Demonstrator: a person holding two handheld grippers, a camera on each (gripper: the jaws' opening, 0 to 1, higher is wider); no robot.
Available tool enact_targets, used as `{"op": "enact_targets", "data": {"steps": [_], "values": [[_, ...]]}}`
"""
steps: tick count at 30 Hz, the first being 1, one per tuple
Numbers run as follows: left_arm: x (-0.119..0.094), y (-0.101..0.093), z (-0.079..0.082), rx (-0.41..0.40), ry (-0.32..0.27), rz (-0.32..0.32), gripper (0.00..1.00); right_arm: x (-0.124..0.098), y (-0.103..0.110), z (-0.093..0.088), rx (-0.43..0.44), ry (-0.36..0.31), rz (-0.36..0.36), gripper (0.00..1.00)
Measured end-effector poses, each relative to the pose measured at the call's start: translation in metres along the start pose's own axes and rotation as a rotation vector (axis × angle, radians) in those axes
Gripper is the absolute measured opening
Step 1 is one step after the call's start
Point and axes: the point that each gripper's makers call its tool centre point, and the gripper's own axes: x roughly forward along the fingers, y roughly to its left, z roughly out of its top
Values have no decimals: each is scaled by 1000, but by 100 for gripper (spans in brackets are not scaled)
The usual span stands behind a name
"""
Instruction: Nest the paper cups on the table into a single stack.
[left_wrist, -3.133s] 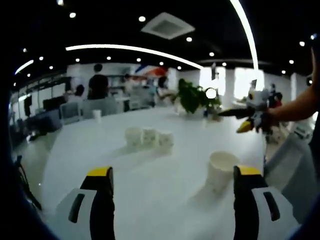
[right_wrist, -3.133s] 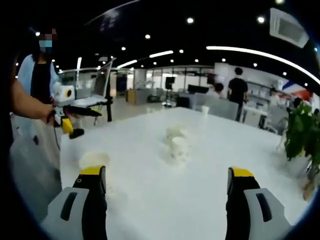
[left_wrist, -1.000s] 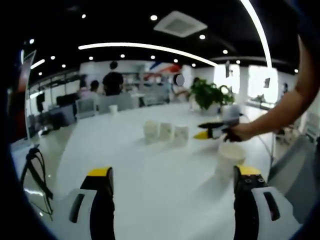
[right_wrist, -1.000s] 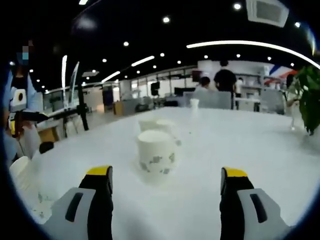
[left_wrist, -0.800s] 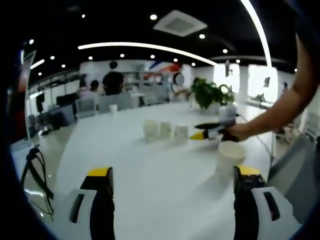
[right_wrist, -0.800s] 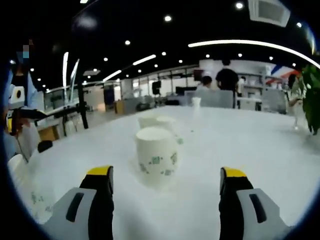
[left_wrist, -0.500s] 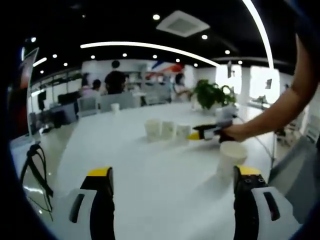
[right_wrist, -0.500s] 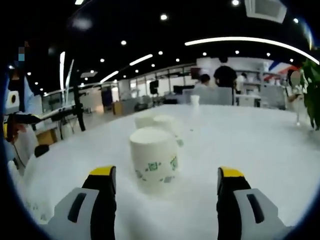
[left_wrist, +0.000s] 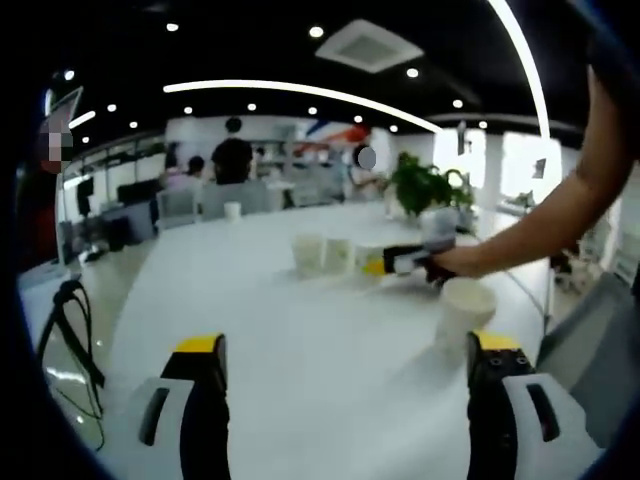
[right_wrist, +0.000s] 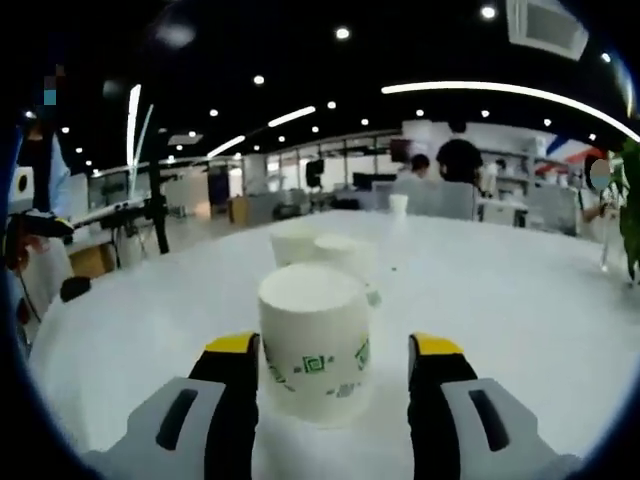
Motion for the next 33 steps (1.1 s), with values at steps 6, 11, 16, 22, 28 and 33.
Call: {"op": "enact_targets", "data": {"steps": [6,11,16,22,28,33], "values": [[-2,2,-1,-5,-1,4,98,4,5,2,-41,10,18,52],[-2,-2,-5,-13,5,-1,97,11,12,4,-60,18,33,48],[-2,-5,-5,-8,10,-12,97,9,13,3,-73,32,24,41],[2,-2,-1,-7,1,-15,96,4,15,0,-75,46,32,41],[5,-7,1,11,3,-38,96,-4,24,0,-69,60,60,41],[8,-10,2,12,5,-56,96,-15,36,0,-56,92,98,40]]}}
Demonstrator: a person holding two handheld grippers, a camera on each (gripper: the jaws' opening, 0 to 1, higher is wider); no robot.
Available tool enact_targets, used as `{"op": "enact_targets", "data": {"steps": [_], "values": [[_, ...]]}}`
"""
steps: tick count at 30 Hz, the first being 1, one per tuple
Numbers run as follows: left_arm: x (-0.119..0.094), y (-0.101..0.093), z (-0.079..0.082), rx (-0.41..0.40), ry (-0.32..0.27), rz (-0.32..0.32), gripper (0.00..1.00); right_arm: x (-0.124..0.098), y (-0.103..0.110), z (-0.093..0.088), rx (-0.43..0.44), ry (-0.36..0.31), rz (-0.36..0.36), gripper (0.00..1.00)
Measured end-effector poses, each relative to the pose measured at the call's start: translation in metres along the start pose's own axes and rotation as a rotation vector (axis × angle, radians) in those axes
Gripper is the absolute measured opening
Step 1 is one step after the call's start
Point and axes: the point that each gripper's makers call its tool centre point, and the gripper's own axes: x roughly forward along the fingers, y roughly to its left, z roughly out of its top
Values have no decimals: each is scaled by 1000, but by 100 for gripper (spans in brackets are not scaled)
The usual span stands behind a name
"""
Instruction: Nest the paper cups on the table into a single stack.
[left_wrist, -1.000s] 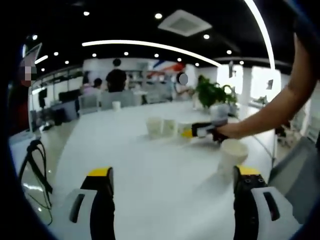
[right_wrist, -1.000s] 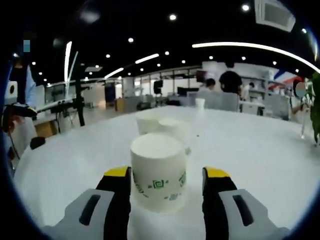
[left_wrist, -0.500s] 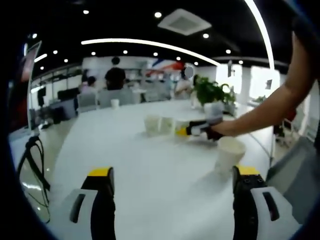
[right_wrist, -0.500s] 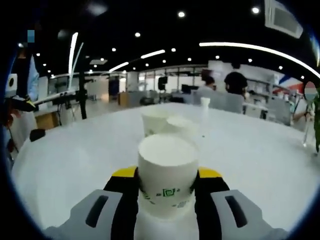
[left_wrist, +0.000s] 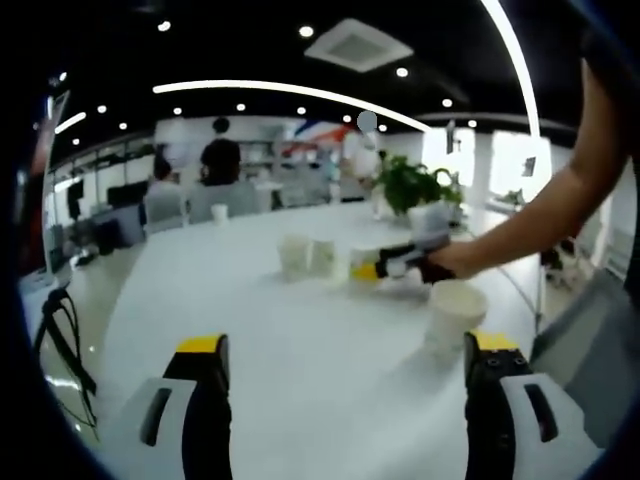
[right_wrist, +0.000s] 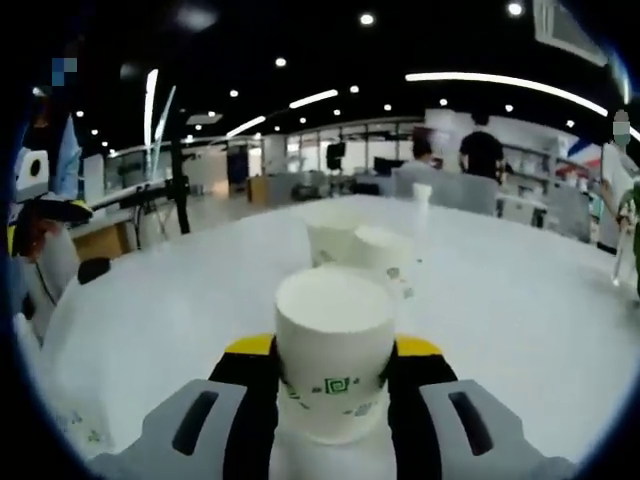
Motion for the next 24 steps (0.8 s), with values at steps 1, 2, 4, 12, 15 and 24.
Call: {"op": "enact_targets", "data": {"steps": [1,2,4,12,15,24], "values": [[1,-1,1,4,-1,-3,96,-2,1,1,-1,-1,3,40],[1,-1,1,6,-3,-6,96,-6,3,4,-2,-4,6,40],[2,-2,3,7,-5,-10,96,-9,4,9,-4,-13,10,40],[5,-3,7,6,-13,-16,96,-22,2,31,-19,-30,17,39],[5,-5,9,7,-16,-19,96,-29,3,40,-43,-32,22,39],[2,-11,9,-2,-6,-31,96,-49,-1,61,-28,-44,19,39]]}}
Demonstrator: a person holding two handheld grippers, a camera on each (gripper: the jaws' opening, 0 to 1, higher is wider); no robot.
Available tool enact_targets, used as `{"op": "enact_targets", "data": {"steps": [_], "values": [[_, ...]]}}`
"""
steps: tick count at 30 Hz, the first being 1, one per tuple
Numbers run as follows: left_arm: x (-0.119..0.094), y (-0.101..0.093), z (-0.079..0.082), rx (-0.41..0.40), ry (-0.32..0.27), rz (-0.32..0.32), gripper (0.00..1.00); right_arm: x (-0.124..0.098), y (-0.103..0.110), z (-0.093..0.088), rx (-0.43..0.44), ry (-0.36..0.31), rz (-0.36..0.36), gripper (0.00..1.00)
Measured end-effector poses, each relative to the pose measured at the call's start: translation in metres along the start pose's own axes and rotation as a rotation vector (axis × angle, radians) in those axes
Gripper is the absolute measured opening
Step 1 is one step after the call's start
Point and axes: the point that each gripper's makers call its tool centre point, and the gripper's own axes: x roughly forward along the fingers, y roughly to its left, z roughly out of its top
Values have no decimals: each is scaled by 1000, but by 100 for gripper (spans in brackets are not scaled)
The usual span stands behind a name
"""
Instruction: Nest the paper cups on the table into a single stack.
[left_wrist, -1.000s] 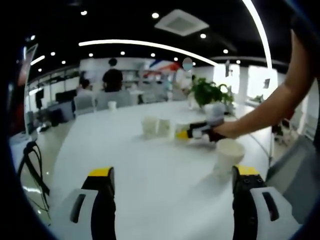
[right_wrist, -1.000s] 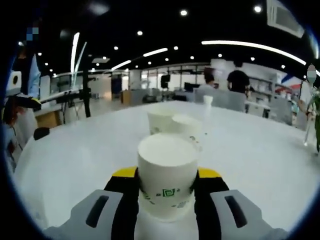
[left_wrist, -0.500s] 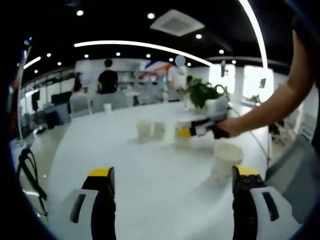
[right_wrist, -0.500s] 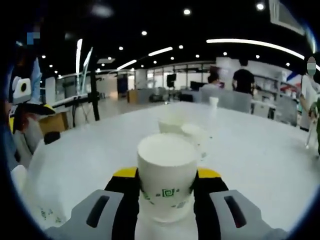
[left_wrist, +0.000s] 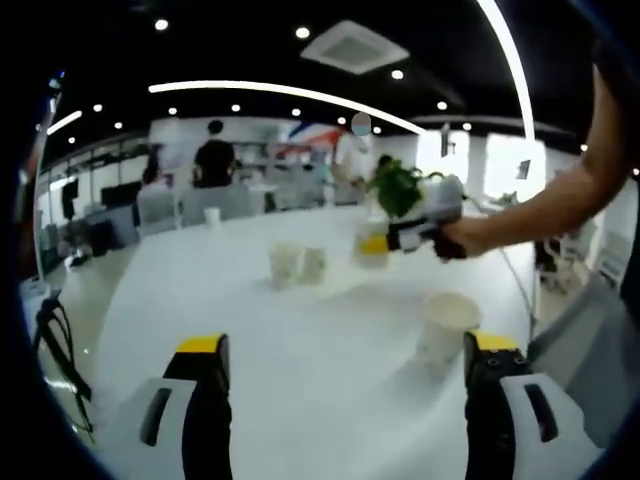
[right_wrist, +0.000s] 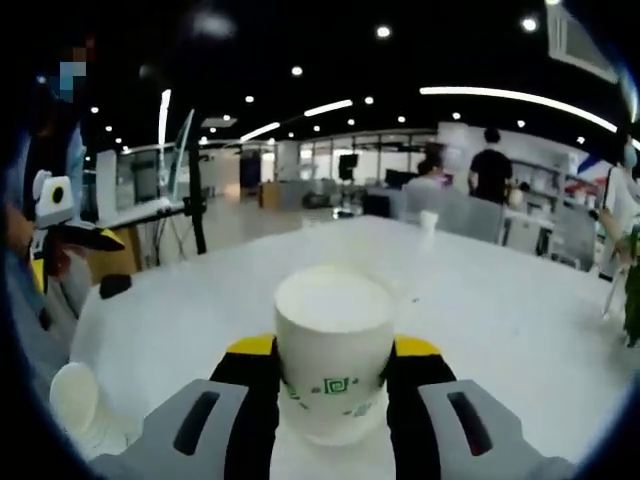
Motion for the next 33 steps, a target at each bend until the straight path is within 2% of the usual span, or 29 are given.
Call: {"op": "enact_targets", "data": {"steps": [8,14,18,21,23,28,33], "values": [[-2,1,6,-29,-5,-30,96,-22,-9,29,-7,-11,-21,39],[-1,5,20,-19,-21,-30,97,-33,-10,40,-15,-17,-14,39],[0,6,31,-20,-42,-21,98,-37,-2,58,-5,-33,9,39],[0,6,36,-22,-53,-24,98,-40,2,70,-66,-30,7,39],[1,6,37,-18,-51,-28,98,-41,4,71,-108,-20,7,39],[-1,7,38,-33,-37,-28,98,-47,8,75,-99,-20,19,39],[-5,7,43,-55,-50,-36,98,-51,12,74,-75,-7,24,39]]}}
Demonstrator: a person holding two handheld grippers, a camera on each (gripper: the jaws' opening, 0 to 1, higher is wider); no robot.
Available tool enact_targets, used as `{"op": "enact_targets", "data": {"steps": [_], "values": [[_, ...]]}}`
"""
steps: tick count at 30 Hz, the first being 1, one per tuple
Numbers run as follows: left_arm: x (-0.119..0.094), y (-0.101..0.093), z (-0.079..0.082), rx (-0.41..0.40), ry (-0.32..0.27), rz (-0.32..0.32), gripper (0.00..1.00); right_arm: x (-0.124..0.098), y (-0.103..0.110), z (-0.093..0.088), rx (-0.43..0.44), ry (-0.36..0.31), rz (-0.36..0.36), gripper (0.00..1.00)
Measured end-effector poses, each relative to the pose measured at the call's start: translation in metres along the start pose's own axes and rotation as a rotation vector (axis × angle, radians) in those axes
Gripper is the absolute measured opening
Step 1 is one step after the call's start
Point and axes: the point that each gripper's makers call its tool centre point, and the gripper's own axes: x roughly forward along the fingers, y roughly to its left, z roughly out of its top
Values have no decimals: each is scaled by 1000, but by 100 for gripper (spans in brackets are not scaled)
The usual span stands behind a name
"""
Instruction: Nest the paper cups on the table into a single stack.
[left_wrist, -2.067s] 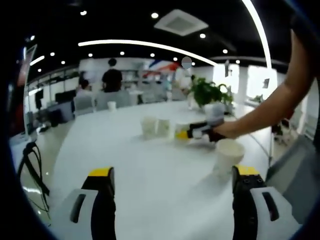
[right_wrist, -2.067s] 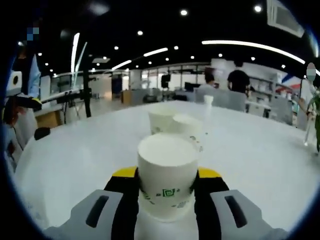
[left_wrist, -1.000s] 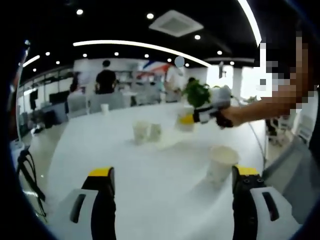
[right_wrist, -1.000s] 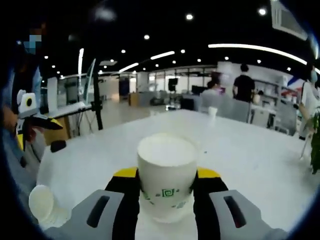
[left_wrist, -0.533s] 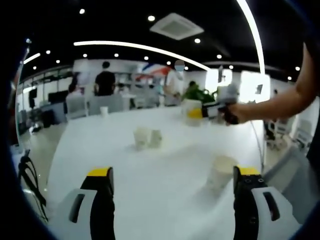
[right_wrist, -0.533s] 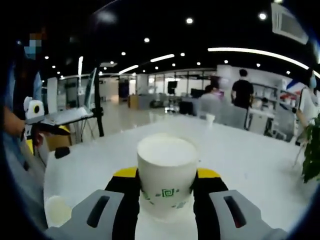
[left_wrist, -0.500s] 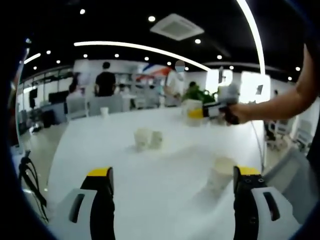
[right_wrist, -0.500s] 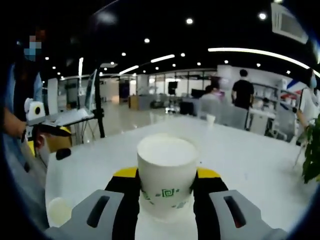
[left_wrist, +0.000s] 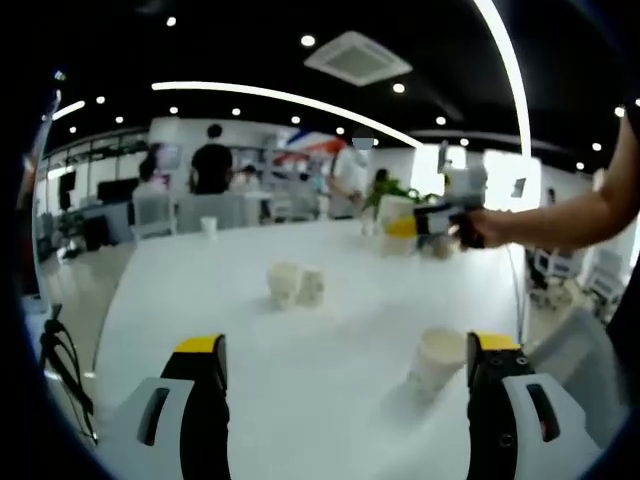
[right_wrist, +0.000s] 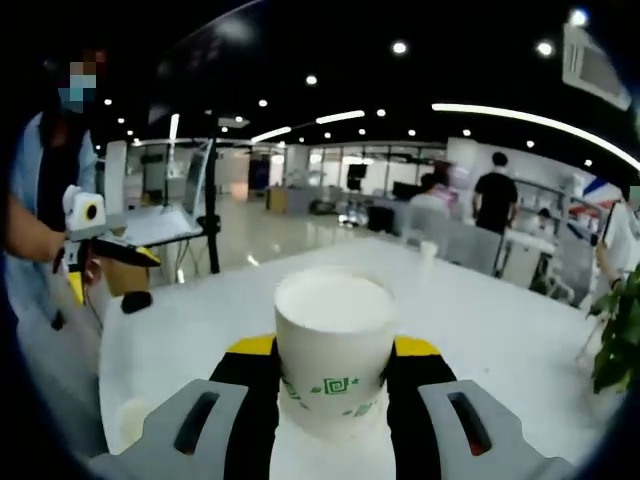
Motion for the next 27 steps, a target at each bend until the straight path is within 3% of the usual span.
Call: {"op": "enact_targets", "data": {"steps": [10,20,27], "values": [[-1,3,16,1,-23,-10,98,-3,12,-5,1,26,11,39],[3,3,34,23,-42,-31,97,-6,20,2,14,17,16,39],[7,-10,47,19,-57,-85,96,-16,34,2,25,36,50,39]]}}
